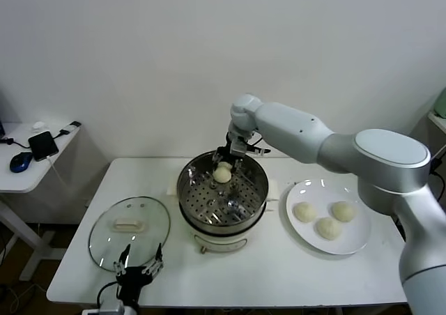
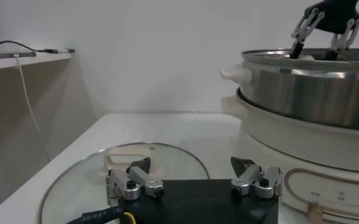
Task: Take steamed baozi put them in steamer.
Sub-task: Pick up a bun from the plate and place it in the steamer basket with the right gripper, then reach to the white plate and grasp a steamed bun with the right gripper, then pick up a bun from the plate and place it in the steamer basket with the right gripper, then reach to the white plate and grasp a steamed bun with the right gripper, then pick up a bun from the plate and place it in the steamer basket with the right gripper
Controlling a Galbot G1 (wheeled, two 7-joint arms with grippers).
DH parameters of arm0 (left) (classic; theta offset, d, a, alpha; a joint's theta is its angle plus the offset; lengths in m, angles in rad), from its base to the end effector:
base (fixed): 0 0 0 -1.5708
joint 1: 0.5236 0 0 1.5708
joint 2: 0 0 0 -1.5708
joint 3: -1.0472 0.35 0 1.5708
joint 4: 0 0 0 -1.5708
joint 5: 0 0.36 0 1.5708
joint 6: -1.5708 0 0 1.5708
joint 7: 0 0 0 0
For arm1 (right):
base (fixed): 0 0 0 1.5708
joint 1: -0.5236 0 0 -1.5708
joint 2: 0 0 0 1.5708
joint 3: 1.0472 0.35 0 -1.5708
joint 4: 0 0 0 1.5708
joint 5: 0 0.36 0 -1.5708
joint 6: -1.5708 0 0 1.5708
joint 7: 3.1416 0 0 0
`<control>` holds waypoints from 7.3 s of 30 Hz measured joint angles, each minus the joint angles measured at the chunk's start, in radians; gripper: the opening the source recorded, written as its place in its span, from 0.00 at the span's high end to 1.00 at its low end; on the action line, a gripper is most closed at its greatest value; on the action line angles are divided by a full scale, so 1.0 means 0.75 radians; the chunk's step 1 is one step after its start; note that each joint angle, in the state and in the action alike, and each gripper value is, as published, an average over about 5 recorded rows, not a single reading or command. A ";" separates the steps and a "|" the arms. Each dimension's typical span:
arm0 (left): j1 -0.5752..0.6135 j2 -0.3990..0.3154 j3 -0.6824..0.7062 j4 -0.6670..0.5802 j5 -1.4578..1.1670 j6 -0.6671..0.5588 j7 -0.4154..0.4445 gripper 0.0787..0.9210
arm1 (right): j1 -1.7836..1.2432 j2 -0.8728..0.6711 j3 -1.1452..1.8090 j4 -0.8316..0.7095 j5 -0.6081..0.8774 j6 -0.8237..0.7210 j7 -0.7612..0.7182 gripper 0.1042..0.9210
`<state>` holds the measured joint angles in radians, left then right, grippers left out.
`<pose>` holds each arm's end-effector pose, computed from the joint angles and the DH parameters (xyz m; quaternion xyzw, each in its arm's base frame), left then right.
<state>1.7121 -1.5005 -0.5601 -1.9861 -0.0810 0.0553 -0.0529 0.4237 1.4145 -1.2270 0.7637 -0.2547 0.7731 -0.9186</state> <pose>0.1336 0.0264 -0.3632 0.0287 -0.9881 -0.0033 0.1511 0.6331 0.1470 -0.1082 -0.6628 0.1394 -0.7340 0.0502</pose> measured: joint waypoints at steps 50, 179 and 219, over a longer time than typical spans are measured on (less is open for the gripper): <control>0.017 -0.025 -0.015 -0.018 -0.006 -0.004 0.002 0.12 | 0.099 -0.806 -0.512 0.553 1.014 -1.336 0.056 0.12; 0.064 -0.028 0.012 -0.086 0.032 -0.036 -0.001 0.12 | 0.181 -1.051 -0.554 0.793 0.776 -1.354 -0.053 0.12; 0.078 -0.033 0.041 -0.108 0.068 -0.026 0.001 0.12 | 0.356 -0.857 -0.431 0.686 0.862 -1.252 -0.141 0.31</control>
<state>1.7708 -1.5250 -0.5293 -2.0672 -0.0301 0.0355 -0.0520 0.6907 0.7716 -1.5504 1.2781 0.3916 -0.1662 -1.0241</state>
